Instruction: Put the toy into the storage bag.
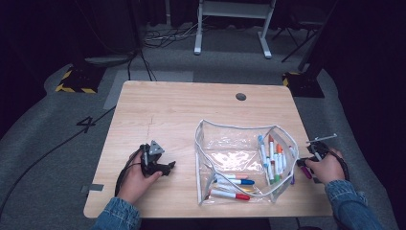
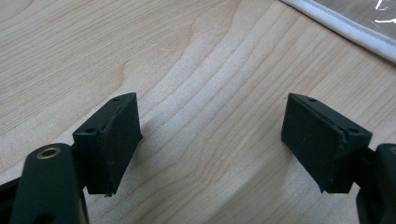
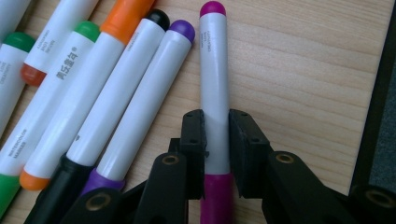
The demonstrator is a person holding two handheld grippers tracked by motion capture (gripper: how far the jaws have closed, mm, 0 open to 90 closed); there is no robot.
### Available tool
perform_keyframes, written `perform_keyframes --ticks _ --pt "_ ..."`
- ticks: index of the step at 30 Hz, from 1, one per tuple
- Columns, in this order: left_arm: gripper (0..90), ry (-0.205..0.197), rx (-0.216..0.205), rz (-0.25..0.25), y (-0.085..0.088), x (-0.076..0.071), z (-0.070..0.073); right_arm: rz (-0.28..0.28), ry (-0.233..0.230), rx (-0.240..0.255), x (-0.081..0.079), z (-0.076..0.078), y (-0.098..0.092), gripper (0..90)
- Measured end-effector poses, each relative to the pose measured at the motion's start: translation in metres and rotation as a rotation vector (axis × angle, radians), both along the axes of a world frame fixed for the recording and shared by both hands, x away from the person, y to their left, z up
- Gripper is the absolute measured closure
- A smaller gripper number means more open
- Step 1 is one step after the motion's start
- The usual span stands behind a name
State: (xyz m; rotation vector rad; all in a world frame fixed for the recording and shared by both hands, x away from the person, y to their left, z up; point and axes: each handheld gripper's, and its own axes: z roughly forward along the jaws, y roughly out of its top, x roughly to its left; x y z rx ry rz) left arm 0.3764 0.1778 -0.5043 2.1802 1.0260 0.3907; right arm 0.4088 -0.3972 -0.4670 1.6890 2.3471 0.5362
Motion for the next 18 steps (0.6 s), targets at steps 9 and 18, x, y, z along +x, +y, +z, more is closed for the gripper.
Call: perform_keyframes --ticks 9,18 --pt "20.3 0.000 0.000 0.000 0.000 0.000 0.000 0.002 -0.039 0.044 -0.001 0.026 -0.007 76.9" --pt "20.3 0.000 0.000 0.000 0.000 0.000 0.000 0.082 -0.123 0.072 -0.010 0.085 -0.002 76.9"
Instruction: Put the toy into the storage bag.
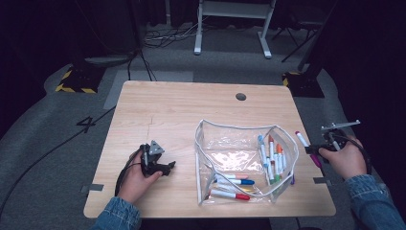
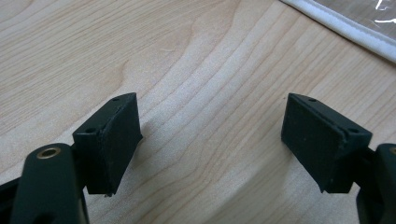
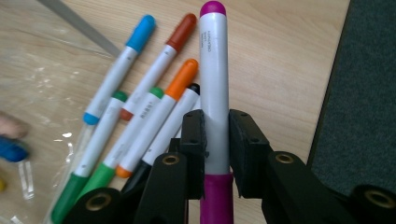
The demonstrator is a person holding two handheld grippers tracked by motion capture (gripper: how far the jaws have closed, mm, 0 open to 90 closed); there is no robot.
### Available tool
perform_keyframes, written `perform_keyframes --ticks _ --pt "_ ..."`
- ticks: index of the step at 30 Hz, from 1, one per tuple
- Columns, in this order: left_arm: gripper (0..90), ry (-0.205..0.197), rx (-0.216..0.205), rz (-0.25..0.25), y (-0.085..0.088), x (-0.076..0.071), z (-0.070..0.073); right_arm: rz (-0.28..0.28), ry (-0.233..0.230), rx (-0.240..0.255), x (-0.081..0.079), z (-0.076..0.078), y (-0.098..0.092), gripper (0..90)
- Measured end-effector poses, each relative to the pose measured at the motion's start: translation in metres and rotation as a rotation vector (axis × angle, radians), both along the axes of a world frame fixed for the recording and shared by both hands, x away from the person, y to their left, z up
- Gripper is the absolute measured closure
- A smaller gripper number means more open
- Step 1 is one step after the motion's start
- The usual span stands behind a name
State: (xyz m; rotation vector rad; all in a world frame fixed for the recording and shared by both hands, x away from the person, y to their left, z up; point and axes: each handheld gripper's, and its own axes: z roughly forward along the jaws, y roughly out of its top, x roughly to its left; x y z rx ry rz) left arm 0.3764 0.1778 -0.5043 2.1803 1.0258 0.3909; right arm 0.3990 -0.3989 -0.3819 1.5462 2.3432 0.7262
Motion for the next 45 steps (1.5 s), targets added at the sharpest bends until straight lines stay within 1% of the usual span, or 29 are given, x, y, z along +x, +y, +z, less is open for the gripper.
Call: perform_keyframes --ticks 4,8,10,13,14,17,19,22,23,24,25,27,28,29,32,37,39,45 --pt "20.3 0.000 -0.001 0.000 0.000 0.000 0.000 0.031 -0.031 0.010 -0.006 0.026 0.008 76.9" --pt "20.3 0.000 -0.001 0.001 0.000 0.000 0.000 0.080 -0.066 0.012 -0.010 0.049 0.019 76.9" --pt "20.3 0.000 0.000 0.000 0.000 0.000 0.000 0.104 -0.071 0.004 -0.011 0.060 0.026 76.9" --pt "20.3 0.000 0.000 0.000 0.000 0.000 0.000 0.143 -0.092 0.000 -0.013 0.076 0.037 76.9" --pt "20.2 0.000 0.000 0.000 0.000 0.000 0.000 0.157 -0.104 0.001 -0.013 0.082 0.041 76.9" --pt "20.3 0.000 -0.001 0.000 0.000 0.000 0.000 0.200 -0.120 0.014 -0.015 0.096 0.055 76.9" --pt "20.3 0.000 -0.001 0.001 0.000 0.000 0.000 0.233 -0.123 0.019 -0.016 0.104 0.068 76.9" --pt "20.3 0.000 0.000 0.001 0.000 0.000 0.000 0.290 -0.129 0.022 -0.017 0.112 0.085 76.9" --pt "20.3 0.000 0.000 0.000 0.000 0.000 0.000 0.306 -0.134 0.022 -0.016 0.113 0.089 76.9" --pt "20.3 0.000 0.000 0.000 0.000 0.000 0.000 0.306 -0.134 0.022 -0.016 0.113 0.089 76.9" --pt "20.3 0.000 0.000 0.000 0.000 0.000 0.000 0.345 -0.135 0.027 -0.017 0.117 0.103 76.9" --pt "20.3 0.000 0.000 0.000 0.000 0.000 0.000 0.366 -0.131 0.026 -0.017 0.119 0.111 76.9" --pt "20.3 0.000 0.000 0.000 0.000 0.000 0.000 0.388 -0.131 0.026 -0.018 0.120 0.120 76.9" --pt "20.3 0.000 -0.001 0.001 0.000 0.000 0.000 0.398 -0.129 0.027 -0.018 0.120 0.124 76.9" --pt "20.3 0.000 -0.004 0.003 0.000 0.000 0.000 0.441 -0.118 0.034 -0.018 0.119 0.139 76.9" --pt "20.3 0.000 -0.003 0.002 0.000 0.000 0.000 0.498 -0.089 0.041 -0.015 0.111 0.162 76.9" --pt "20.2 0.000 -0.004 0.002 0.000 0.000 0.000 0.522 -0.079 0.029 -0.014 0.106 0.172 76.9" --pt "20.2 0.000 -0.004 0.002 0.000 0.000 0.000 0.574 -0.048 0.028 -0.011 0.092 0.197 76.9"
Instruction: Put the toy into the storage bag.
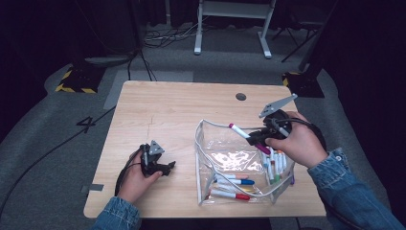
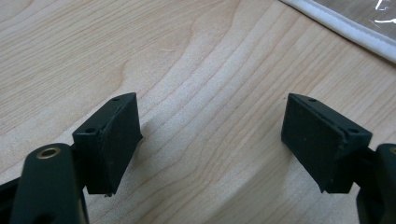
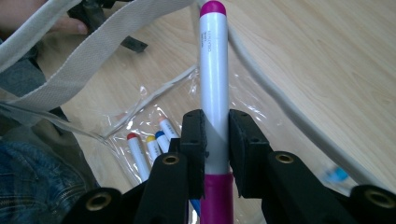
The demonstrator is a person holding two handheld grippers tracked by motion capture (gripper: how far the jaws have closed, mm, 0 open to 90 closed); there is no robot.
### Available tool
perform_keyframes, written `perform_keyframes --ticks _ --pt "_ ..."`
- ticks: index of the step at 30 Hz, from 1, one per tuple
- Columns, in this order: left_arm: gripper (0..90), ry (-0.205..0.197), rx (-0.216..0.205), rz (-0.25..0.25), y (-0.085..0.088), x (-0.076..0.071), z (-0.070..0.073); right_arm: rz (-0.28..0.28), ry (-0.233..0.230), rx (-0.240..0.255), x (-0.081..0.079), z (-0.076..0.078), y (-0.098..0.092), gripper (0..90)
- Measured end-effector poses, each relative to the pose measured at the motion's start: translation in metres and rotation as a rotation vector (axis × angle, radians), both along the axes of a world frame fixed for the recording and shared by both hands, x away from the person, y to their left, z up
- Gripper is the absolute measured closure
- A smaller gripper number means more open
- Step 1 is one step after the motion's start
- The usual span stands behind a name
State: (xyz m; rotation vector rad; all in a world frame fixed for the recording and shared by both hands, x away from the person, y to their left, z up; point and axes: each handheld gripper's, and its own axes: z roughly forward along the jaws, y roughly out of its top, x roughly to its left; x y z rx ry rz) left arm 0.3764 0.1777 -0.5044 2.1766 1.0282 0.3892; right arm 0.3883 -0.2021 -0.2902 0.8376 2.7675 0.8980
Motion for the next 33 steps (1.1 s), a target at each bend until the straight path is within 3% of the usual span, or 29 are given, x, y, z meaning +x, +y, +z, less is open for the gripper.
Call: perform_keyframes --ticks 10,11,19,33 --pt "20.2 0.000 0.000 0.000 0.000 0.000 0.000 0.073 0.056 -0.051 0.003 -0.030 0.032 76.9" --pt "20.2 0.000 0.003 -0.002 0.000 0.000 0.000 0.089 0.072 -0.074 0.003 -0.040 0.037 76.9" --pt "20.2 0.000 0.003 -0.002 0.000 0.000 0.000 0.127 0.118 -0.145 0.006 -0.074 0.043 76.9" --pt "20.2 0.000 0.003 -0.003 0.000 0.000 0.000 0.213 0.196 -0.317 0.001 -0.095 0.047 76.8"
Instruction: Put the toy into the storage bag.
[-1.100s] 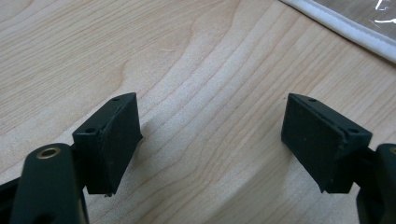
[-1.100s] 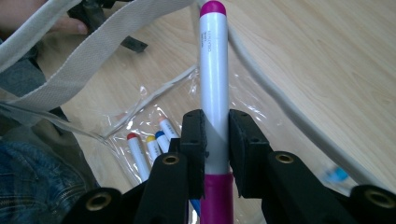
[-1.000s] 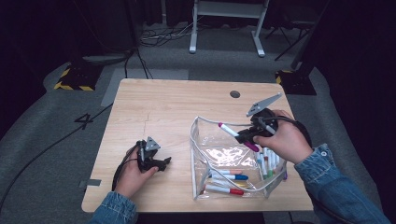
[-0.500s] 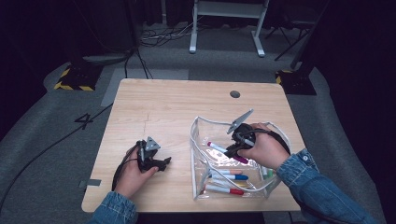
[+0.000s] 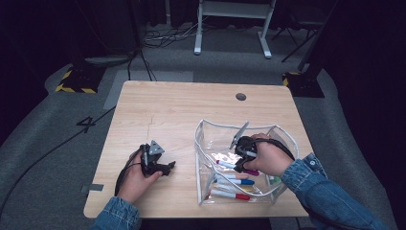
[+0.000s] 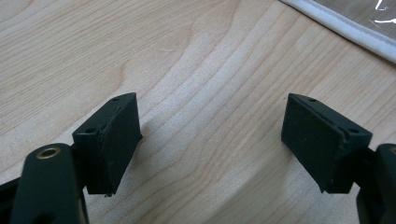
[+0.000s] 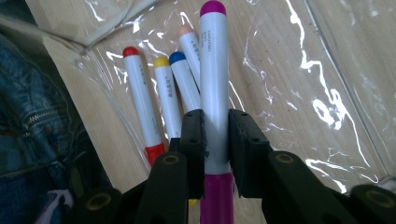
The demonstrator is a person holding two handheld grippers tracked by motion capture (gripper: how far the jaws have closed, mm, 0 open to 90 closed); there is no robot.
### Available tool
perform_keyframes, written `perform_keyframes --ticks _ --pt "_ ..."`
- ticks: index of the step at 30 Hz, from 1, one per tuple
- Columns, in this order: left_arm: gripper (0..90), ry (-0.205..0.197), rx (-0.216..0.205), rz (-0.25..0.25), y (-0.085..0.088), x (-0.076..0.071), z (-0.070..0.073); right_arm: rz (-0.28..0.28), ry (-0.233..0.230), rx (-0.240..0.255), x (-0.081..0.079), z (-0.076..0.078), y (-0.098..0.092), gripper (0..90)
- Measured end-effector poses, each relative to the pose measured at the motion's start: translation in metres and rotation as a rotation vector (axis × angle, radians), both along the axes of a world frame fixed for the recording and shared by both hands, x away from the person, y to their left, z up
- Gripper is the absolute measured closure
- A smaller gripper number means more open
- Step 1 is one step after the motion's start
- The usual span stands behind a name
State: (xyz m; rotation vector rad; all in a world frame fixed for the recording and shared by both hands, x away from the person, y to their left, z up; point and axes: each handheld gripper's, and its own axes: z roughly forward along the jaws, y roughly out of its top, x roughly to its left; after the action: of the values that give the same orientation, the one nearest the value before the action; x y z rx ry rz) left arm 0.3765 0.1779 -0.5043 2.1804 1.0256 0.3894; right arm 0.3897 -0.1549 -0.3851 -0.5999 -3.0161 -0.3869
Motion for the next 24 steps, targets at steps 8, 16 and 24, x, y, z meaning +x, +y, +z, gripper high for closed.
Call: perform_keyframes --ticks 8,16,24 --pt "20.2 0.000 0.000 0.000 0.000 0.000 0.000 0.091 0.005 -0.071 -0.006 -0.009 0.006 66.9" --pt "20.2 0.000 0.000 0.000 0.000 0.000 0.000 0.040 -0.047 0.050 -0.009 0.009 0.002 59.8" --pt "20.2 0.000 -0.003 0.003 0.000 0.000 0.000 -0.085 -0.180 0.264 -0.010 0.059 -0.027 56.6"
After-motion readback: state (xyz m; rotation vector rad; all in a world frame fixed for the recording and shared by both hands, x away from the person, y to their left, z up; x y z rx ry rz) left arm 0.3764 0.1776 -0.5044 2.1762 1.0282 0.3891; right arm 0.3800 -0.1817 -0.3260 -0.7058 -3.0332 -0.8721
